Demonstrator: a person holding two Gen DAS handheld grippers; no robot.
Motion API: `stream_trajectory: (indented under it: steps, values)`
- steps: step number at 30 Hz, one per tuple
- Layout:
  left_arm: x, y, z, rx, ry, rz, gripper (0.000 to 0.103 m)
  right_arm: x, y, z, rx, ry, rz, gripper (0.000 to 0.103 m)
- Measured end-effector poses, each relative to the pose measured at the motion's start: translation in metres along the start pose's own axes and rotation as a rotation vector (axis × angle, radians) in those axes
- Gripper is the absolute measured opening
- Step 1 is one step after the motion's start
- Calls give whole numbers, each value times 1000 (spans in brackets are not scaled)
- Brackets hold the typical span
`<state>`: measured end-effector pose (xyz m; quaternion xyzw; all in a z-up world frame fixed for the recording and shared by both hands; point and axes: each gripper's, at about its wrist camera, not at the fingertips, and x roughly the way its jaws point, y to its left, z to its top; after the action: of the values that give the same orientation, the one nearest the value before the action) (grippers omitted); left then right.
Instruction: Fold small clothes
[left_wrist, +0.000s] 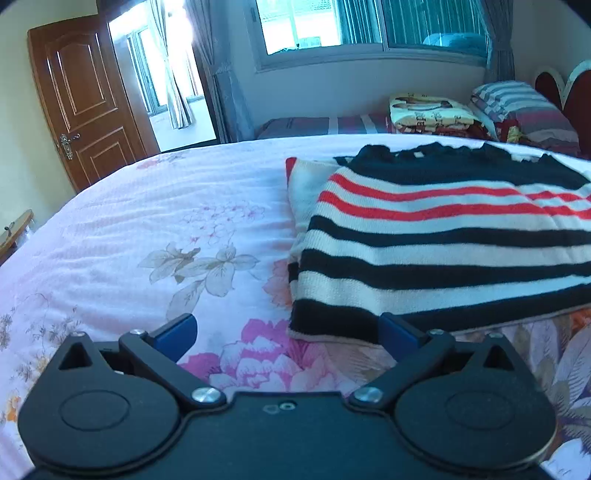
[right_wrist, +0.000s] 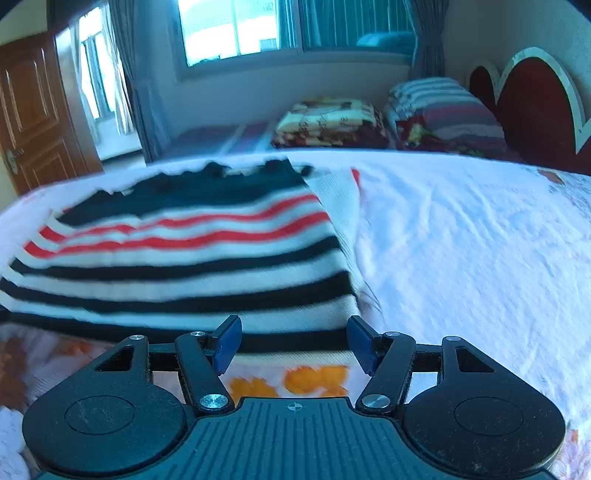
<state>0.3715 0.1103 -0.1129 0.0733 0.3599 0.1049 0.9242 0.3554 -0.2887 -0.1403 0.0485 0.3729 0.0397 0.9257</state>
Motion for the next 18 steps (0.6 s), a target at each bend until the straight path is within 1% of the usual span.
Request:
stream_trajectory:
  steps: [1,3,5,6,9,10,11,12,18]
  values:
    - [1,0,-1,7,-1,0,103,5,-5,-2,16,24,-24,63]
    - [2,0,-1,8,-2,-4,102,6,-25,-6,125,23,33,63]
    - [1,0,-1,16,-1,-4,102,1,-23,-3,97,30,14,64]
    - [1,0,0,23,-2,-2,102,-3,-21,-2,87,18,6,64]
    - [1,-1,-1,29,-5,3,102,-16,-23,0,97,-53,-14,63]
    - [1,-2,-1,27,-6,4,102,-11,-25,-1,101,-29,-41,63]
    - [1,-2,-1,24,-7,4,102,-1,-28,-3,105,34,-72,64]
    - [1,-2,-1,21,-7,4,102,1,-32,-6,120,28,-65,64]
    - [2,-3,0,29,-1,9,102,0,-30,-2,101,46,-75,64]
